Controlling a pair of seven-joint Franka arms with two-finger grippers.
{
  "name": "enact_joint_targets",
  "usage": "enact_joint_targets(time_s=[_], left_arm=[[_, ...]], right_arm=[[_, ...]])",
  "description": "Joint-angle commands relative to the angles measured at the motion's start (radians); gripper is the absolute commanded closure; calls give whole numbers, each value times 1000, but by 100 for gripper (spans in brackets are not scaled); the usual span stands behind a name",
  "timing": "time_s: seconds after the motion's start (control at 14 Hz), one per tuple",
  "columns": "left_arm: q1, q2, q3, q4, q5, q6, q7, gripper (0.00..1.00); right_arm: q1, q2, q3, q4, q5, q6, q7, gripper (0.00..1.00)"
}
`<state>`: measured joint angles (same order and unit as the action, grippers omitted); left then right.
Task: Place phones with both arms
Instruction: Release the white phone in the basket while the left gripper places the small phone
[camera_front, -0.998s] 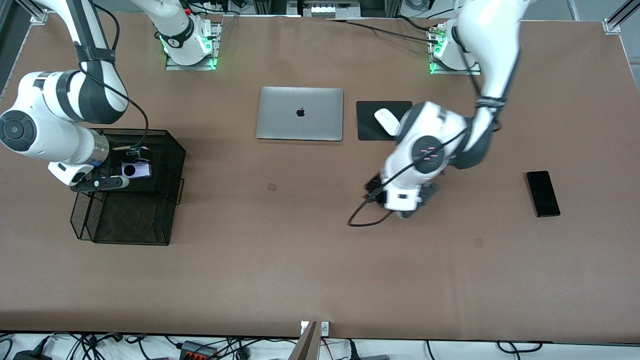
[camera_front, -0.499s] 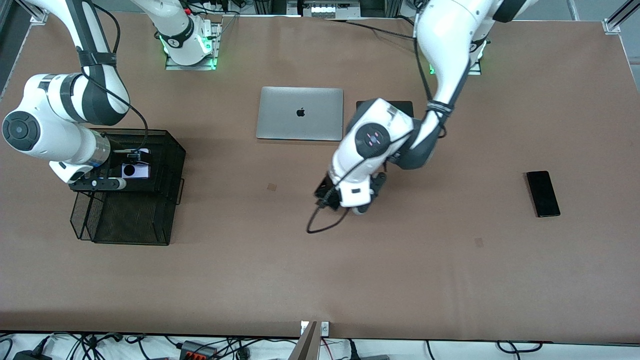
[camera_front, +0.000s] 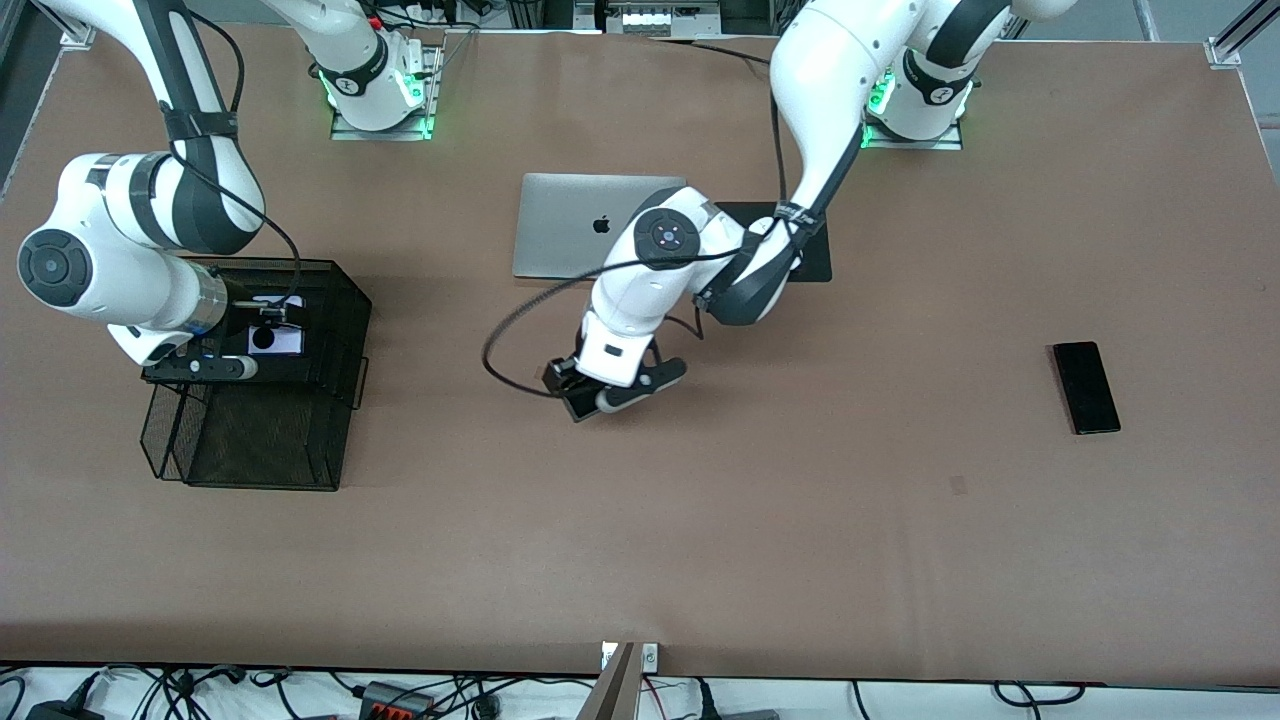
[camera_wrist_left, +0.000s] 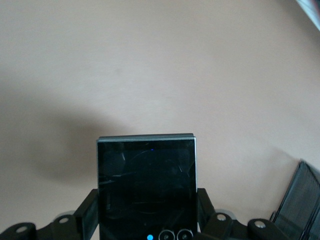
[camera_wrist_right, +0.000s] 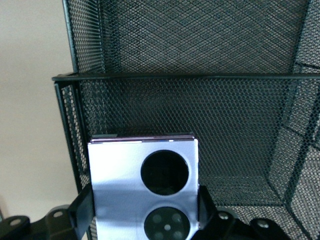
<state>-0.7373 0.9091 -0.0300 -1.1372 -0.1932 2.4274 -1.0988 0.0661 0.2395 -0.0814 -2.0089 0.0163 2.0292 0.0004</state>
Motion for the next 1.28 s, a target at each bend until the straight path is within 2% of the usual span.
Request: enact_joint_targets(time_s=[0.0, 0.14, 0.21, 0.29, 0.36, 0.5, 0.71, 1.0, 1.07, 1.21], left_arm=[[-27, 65, 18, 54, 75, 56, 176, 67], [-39, 92, 18, 51, 161, 82, 285, 65], [-42, 96, 18, 44, 182, 85, 292, 65], [-48, 109, 18, 50, 195, 87, 295, 65], [-60, 119, 18, 51, 204, 85, 301, 65], [-76, 122, 18, 47, 209, 84, 312, 63], [-91, 135, 18, 42, 209, 76, 306, 63], [-97, 175, 25, 50, 231, 78, 306, 59], [-99, 177, 27, 50, 244, 78, 306, 52], [-99, 180, 27, 48, 247, 79, 309, 24]], right_arm=[[-12, 6, 6, -11, -15, 22, 18, 71], [-14, 20, 6, -10, -15, 26, 21, 71], [-19, 20, 6, -10, -15, 29, 23, 68], [-16, 20, 6, -4, -13, 29, 27, 22], [-14, 17, 8, 11, -15, 20, 45, 0], [-8, -5, 8, 59, -15, -24, 44, 0], [-6, -2, 12, 211, -13, -171, 55, 0], [30, 24, 20, 344, -7, -188, 38, 0], [41, 44, 20, 364, -7, -185, 36, 0], [73, 67, 20, 386, -10, -178, 55, 0]])
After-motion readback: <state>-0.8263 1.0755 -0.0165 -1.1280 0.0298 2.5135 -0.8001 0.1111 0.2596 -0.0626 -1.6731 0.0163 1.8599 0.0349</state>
